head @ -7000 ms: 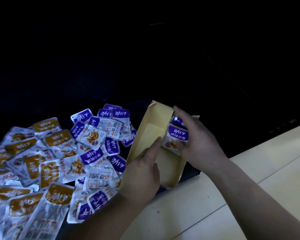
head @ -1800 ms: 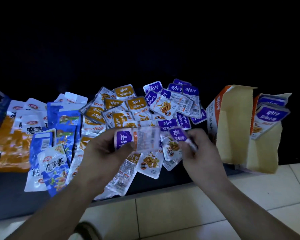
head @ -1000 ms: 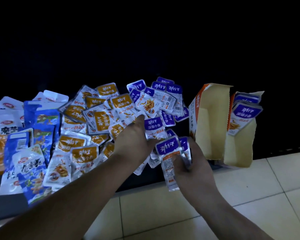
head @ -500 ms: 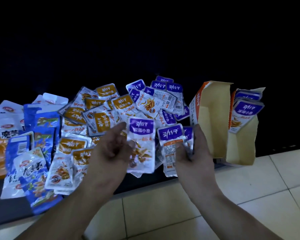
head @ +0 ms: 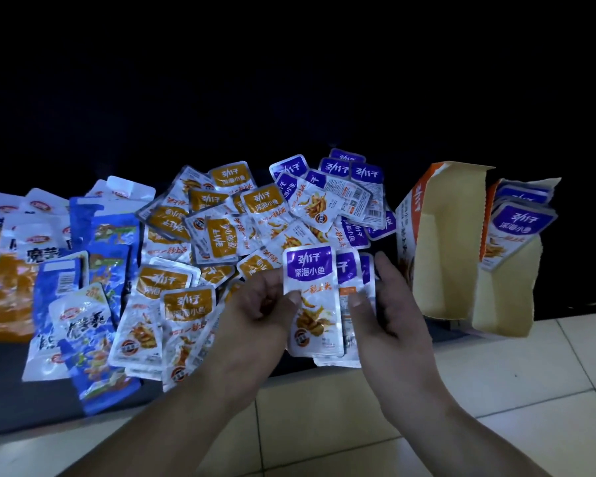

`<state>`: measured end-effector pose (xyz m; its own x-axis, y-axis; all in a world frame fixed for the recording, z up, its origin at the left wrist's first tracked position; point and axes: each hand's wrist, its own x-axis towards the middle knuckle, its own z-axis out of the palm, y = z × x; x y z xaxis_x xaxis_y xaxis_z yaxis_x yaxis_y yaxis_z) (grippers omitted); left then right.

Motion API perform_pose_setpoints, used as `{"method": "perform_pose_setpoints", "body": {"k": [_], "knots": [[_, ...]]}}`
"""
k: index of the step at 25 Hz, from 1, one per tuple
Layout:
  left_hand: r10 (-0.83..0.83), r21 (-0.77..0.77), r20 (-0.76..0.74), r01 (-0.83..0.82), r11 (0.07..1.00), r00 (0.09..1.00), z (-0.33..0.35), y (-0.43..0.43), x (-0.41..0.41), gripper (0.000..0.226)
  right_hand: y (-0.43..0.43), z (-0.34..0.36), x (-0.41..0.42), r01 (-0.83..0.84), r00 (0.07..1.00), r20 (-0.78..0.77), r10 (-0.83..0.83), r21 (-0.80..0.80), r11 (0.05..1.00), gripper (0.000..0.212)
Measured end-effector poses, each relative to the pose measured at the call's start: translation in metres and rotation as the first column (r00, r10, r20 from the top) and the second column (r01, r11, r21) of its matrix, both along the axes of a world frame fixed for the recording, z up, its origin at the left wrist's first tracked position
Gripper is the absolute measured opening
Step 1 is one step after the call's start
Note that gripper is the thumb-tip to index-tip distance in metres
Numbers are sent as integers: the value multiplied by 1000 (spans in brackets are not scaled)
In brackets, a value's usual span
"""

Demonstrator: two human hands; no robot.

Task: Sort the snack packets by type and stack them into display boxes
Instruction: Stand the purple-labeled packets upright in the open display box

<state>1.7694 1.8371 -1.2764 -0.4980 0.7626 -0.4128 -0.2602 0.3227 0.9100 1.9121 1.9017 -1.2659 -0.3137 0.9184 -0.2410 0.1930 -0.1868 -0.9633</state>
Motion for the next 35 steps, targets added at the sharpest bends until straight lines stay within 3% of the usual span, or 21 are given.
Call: {"method": "perform_pose_setpoints", "body": {"k": [3, 5, 12, 15, 19, 20, 22, 24, 25, 28, 32, 34, 35], "knots": [[39, -5, 160, -38, 999, 986, -6, 0, -10, 14, 9, 2, 3, 3, 999, 38, -3, 4, 1000, 65], [9, 14, 192, -12, 1000, 981, -2, 0, -10, 20, 14, 0, 6, 28, 999, 33, -29, 22, 999, 66], [159, -8, 66, -159, 987, 985, -5, 0, -20, 26, 12, 4, 5, -39, 992, 121, 31, 65, 997, 64], [70, 48, 235, -83, 995, 969, 5, 4, -9, 23, 5, -2, -3, -96, 979, 191, 76, 97, 991, 63], [83, 55, 437, -118, 991, 896, 5, 5, -9, 33, 4, -9, -7, -55, 988, 147, 47, 53, 997, 64], [97, 42, 424, -127, 991, 900, 6, 5, -10, 33, 7, -8, -5, -8, 992, 129, 2, 46, 999, 65], [171, 1, 249, -177, 984, 953, 5, 3, -14, 28, 12, -6, -3, 51, 994, 90, -54, 29, 998, 69], [238, -10, 63, -238, 971, 969, 3, 2, -18, 26, 15, -4, -3, 39, 996, 84, -40, 8, 999, 72], [237, 5, 47, -237, 971, 970, 1, 2, -16, 26, 14, -5, -4, 14, 996, 89, -14, -1, 1000, 70], [156, 23, 289, -170, 985, 944, 9, 4, -1, 19, 6, -10, -12, -19, 996, 80, 24, -56, 998, 54], [179, -83, 472, -159, 984, 863, 4, 9, -1, 28, 1, -18, -14, 3, 999, 43, 7, -243, 970, 45], [270, -138, 476, -232, 963, 837, -1, 6, -12, 16, 4, -16, -11, -12, 993, 112, 42, -254, 967, 58], [324, -180, 394, -273, 945, 860, -5, 3, -17, 14, 5, -16, -8, -15, 986, 160, 56, -247, 969, 65]]}}
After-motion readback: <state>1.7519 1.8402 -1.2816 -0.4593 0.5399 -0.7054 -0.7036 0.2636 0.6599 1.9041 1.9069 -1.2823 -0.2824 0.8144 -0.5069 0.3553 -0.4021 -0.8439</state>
